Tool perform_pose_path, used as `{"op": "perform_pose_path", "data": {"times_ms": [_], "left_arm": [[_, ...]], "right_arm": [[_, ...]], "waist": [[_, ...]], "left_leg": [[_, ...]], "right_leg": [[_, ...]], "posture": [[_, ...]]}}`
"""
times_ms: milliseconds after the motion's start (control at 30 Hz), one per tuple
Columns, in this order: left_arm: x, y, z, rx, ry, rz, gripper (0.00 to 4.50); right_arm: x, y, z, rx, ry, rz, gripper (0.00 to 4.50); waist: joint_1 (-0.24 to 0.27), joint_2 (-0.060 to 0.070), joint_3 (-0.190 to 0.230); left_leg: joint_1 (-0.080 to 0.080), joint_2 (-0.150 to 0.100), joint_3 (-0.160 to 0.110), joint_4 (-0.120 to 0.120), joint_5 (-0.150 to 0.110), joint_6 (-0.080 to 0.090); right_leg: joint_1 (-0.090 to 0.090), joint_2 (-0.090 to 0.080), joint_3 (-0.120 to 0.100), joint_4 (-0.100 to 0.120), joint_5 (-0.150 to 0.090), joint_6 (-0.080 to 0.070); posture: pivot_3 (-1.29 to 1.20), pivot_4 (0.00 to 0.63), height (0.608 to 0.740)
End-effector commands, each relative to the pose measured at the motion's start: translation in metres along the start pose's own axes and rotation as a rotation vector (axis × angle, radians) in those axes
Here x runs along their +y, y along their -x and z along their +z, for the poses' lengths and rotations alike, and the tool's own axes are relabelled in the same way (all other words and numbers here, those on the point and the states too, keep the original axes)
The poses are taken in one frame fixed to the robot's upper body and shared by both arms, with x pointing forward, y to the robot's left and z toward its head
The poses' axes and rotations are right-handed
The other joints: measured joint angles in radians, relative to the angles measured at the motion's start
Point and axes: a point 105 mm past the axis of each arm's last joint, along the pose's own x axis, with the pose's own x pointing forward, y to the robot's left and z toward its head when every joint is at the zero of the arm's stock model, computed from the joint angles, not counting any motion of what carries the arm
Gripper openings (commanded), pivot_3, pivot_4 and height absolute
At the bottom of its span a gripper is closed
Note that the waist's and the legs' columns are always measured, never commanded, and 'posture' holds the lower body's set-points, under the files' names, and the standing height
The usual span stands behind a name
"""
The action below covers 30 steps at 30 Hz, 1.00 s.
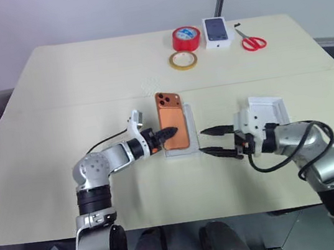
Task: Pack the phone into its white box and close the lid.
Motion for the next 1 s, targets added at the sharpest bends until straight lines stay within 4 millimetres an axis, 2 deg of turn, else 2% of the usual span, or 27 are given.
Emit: {"op": "perform_pose_path", "data": {"times_ms": [33,133,467,600,667,700,767,800,867,900,1000], "left_arm": [[-0.016,-0.001,0.008,0.005,-0.051,-0.039,2.13],[-0.016,0.003,0.010,0.025,-0.072,-0.014,3.63],[-0.032,0.033,0.024,0.087,-0.186,-0.010,3.63],[-0.025,0.044,0.037,0.041,-0.276,0.071,3.63],[-0.021,0.047,0.050,-0.042,-0.279,0.088,3.10],[-0.009,0.048,0.058,-0.079,-0.302,0.163,2.78],[0.013,0.051,0.060,-0.056,-0.489,0.325,1.84],[0.022,0.052,0.058,-0.025,-0.587,0.386,1.35],[0.030,0.048,0.052,0.006,-0.649,0.407,0.25],[0.031,0.045,0.050,0.008,-0.654,0.399,0.06],[0.035,0.040,0.038,0.063,-0.712,0.393,0.06]], "right_arm": [[-0.004,-0.002,0.009,-0.034,0.043,-0.031,2.51],[-0.001,-0.006,0.008,-0.035,0.050,-0.023,2.51],[-0.003,-0.013,0.006,-0.041,0.066,-0.024,2.51],[-0.006,-0.017,0.006,-0.049,0.076,-0.039,2.51],[-0.011,-0.017,0.008,-0.060,0.082,-0.061,2.51],[-0.019,-0.018,0.005,-0.039,0.090,-0.094,2.25],[-0.035,-0.018,-0.001,0.006,0.122,-0.168,1.63],[-0.041,-0.018,-0.003,0.021,0.130,-0.198,1.15],[-0.049,-0.021,-0.008,0.063,0.183,-0.229,0.05],[-0.050,-0.024,-0.011,0.079,0.208,-0.234,0.00],[-0.043,-0.038,-0.021,0.109,0.256,-0.187,0.00]], "waist": [[0.001,0.000,0.000],[0.002,0.000,0.000],[0.001,0.000,0.000],[0.002,0.000,0.000],[0.002,0.000,0.000],[0.002,0.000,0.000],[0.002,0.000,0.000],[-0.001,0.001,0.000],[0.001,0.001,0.000],[0.003,0.001,0.000],[0.005,0.001,0.000]], "left_leg": [[0.000,0.000,0.000,0.000,0.000,0.000],[0.000,0.000,0.000,0.001,0.000,0.000],[0.000,0.000,0.000,0.000,0.000,0.000],[0.000,0.000,0.000,0.001,0.000,0.000],[0.000,0.000,0.000,0.000,0.000,-0.001],[0.000,0.000,0.000,0.000,0.000,-0.001],[0.001,0.000,0.000,0.000,0.001,-0.001],[0.001,0.000,0.000,0.000,0.001,-0.001],[0.001,0.000,0.002,-0.002,0.003,-0.004],[0.001,0.000,0.002,-0.002,0.003,-0.004],[-0.001,0.000,0.002,-0.001,0.001,-0.001]], "right_leg": [[0.000,0.000,0.000,0.000,0.000,0.000],[0.001,0.000,0.000,0.000,0.000,0.000],[0.000,0.001,0.000,0.001,0.000,0.000],[0.001,0.000,0.000,0.000,0.000,0.000],[0.001,0.000,0.000,0.000,0.000,0.000],[0.001,0.000,0.000,0.000,0.000,0.000],[0.001,0.000,0.000,0.000,0.000,0.000],[0.000,0.000,0.000,0.000,0.000,0.000],[-0.001,0.000,0.002,0.000,0.000,0.000],[-0.001,0.000,0.002,0.000,0.000,0.000],[-0.002,0.000,0.001,0.000,0.000,0.000]], "posture": [[0.00,0.150,0.740],[0.00,0.150,0.740],[0.00,0.150,0.740],[0.00,0.150,0.740],[0.00,0.150,0.740],[0.00,0.150,0.740],[0.00,0.150,0.740],[0.00,0.150,0.740],[0.00,0.150,0.740],[0.00,0.150,0.740],[0.00,0.150,0.740]]}}
